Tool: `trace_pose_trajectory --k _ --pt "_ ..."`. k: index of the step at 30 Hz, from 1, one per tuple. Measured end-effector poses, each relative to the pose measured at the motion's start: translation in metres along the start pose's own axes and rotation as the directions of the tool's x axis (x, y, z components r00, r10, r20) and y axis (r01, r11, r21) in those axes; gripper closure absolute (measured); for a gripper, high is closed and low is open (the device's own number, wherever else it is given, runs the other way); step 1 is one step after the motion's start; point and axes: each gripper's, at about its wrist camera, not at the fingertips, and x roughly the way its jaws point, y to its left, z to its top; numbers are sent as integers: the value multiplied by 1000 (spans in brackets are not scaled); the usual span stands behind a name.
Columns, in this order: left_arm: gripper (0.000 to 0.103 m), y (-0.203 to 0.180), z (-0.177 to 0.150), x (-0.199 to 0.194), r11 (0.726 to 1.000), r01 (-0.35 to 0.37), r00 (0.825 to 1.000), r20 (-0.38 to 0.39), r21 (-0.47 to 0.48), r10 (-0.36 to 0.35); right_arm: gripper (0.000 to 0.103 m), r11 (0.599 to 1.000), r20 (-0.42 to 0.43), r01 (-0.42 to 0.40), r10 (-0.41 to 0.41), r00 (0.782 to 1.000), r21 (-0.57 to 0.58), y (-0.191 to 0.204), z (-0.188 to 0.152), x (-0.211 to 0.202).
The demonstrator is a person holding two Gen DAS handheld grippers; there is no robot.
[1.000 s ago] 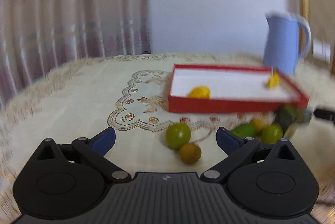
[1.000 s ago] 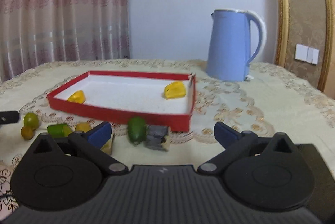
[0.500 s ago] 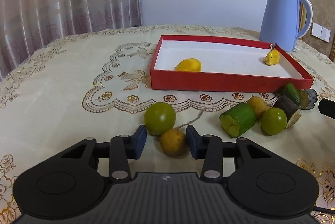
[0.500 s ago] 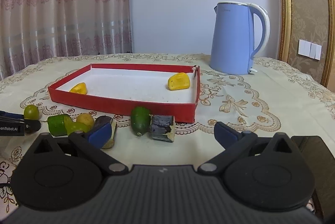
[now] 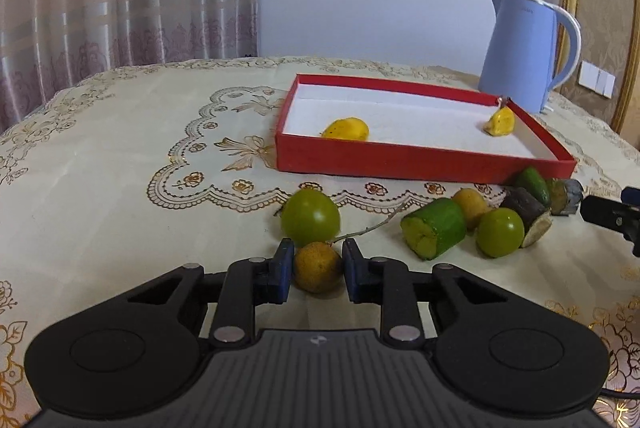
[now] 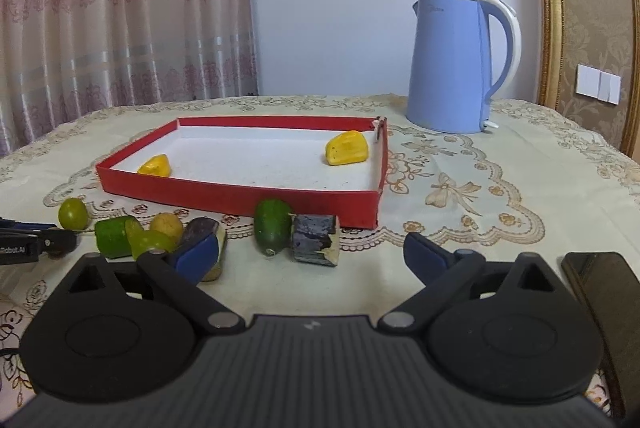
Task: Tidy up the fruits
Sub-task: 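Lift the longan into the red tray and release it while the right gripper grasps a dark eggplant slice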
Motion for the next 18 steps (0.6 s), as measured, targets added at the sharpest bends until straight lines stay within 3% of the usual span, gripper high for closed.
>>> trace_pose_trajectory --k 5,10,15,18 --pt "78 7 0 0 999 22 1000 1 -39 -22 12 996 -48 25 -29 998 -86 0 1 7" --pt "78 5 0 1 999 30 1000 -6 -29 -30 31 988 -88 -8 -6 996 -157 -5 9 17" --pt "78 8 0 2 997 55 998 -8 -46 -56 58 986 -148 -49 24 989 -161 -8 16 33" --pt "78 9 1 3 997 58 998 -9 -50 -59 58 986 -157 -44 18 987 -164 -4 15 40"
